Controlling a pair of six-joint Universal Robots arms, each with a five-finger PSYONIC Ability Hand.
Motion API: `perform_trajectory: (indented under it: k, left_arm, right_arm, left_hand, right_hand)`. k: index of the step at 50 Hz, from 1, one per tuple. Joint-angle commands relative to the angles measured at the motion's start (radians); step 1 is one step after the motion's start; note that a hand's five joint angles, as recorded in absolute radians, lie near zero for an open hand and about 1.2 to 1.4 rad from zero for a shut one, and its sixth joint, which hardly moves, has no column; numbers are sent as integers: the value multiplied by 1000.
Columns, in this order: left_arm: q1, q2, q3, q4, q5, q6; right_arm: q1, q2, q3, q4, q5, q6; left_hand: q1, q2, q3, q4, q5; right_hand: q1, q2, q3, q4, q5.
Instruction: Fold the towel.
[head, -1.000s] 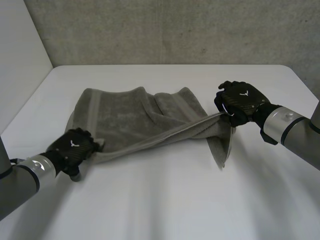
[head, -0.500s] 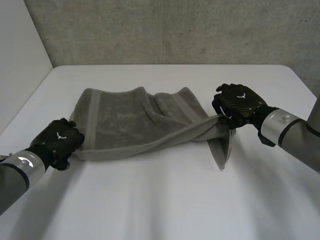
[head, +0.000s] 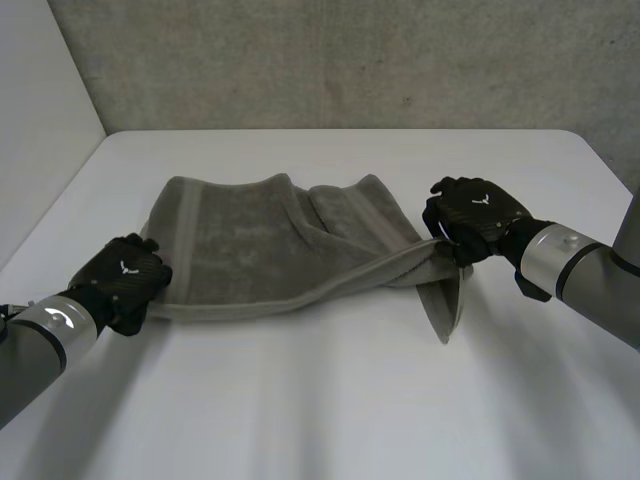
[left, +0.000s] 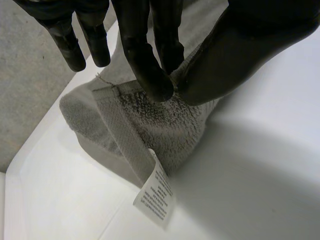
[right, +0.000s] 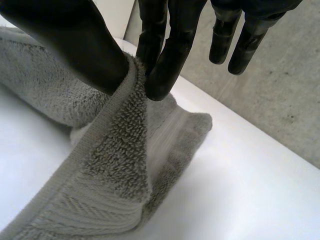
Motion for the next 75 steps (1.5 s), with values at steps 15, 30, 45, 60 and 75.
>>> perform_trajectory:
  k: [15,30,45,60,75]
  left_arm:
    - [9,-17,93,-56,106,-474]
    - [18,-55,234,-67,54,-483]
    - [-166,-201,1047,332,-90,-730]
    - [-66,-104,797,449,8,-841]
    - [-57,-215,291,382,169,-461]
  right_arm:
    - [3,-19,48,27,42,3]
    - [55,-29,54,125,145,-35]
    - [110,26,-747,-387,240,179]
    - [58,-83,-378,-119,-119,129]
    - [5,-63,50,16,-137,-345]
  left_hand:
    - [91,49,-49,-56,52]
    - [91,49,-49,-56,52]
    - [91,49,-49,-56,52]
    - [91,49,-49,-56,52]
    - [91,49,-49,-56,52]
  right_hand:
    - [100,58,-12,-58,69]
    - [100,58,-12,-58,69]
    - [100,58,-12,-58,69]
    - [100,58,-12,-58,69]
    - [100,58,-12,-58,69]
